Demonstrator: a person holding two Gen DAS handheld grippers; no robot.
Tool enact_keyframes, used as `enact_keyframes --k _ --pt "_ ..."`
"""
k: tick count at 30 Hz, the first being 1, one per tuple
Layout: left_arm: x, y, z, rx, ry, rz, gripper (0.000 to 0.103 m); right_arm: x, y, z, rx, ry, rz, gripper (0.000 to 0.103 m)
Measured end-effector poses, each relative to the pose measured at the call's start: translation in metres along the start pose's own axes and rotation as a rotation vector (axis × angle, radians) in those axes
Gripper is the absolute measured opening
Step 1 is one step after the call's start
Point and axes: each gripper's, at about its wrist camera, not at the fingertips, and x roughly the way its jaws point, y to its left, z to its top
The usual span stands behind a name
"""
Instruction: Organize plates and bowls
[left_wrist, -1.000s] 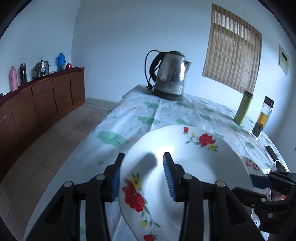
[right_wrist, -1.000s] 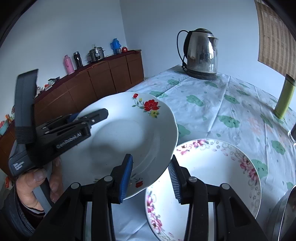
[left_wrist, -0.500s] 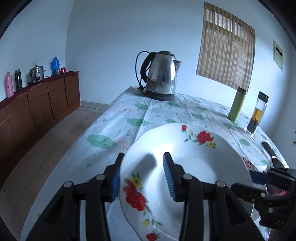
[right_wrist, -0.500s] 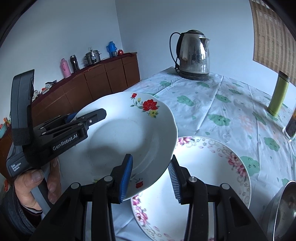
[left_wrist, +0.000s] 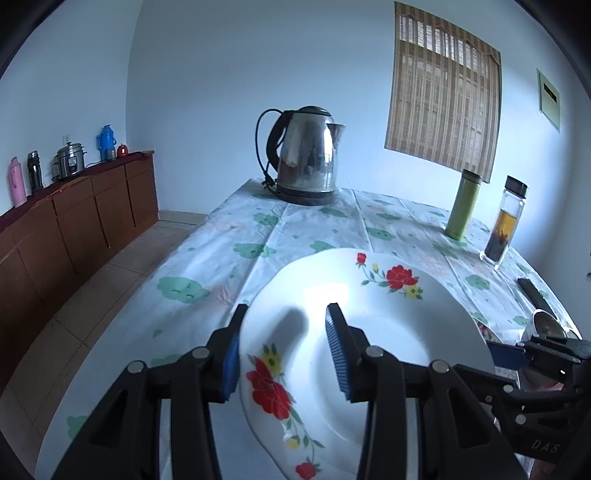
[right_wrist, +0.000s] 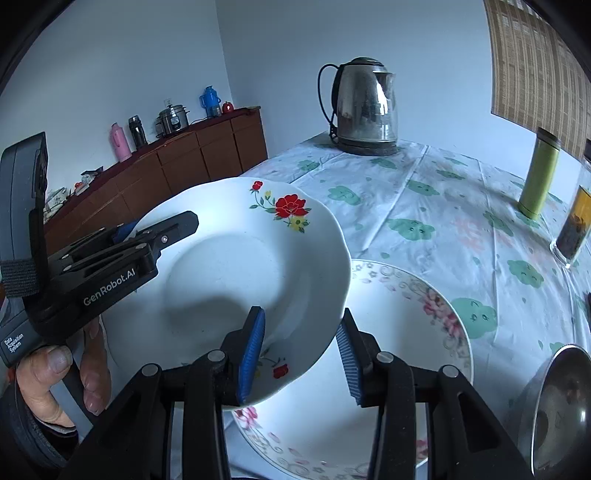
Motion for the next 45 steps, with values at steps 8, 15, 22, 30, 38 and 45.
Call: enact_keyframes --k 8,15,22,30,38,45 --pt "0.004 -0.02 -0.002 0.019 0.018 -0.015 0.039 -0.01 -0.015 -0.005 0.02 -0.014 -0.018 0.042" --pt "0.007 -0.041 -0.006 0.045 0.032 -0.029 0.039 -0.019 -0.031 -0.009 0.043 -0.028 -0.058 0.042" --pt "0.01 -0.052 -0.008 0.044 0.042 -0.037 0.039 -0.024 -0.041 -0.012 0.055 -0.032 -0.076 0.042" --pt "0.014 -0.068 -0.008 0.065 0.043 -0.055 0.039 -0.03 -0.054 -0.017 0.085 -0.04 -0.091 0.042" --pt "0.019 -0.078 -0.011 0.085 0.054 -0.064 0.039 -0.03 -0.065 -0.023 0.11 -0.031 -0.104 0.042" --pt "0.021 -0.081 -0.014 0.095 0.057 -0.072 0.039 -0.032 -0.067 -0.024 0.111 -0.041 -0.12 0.042"
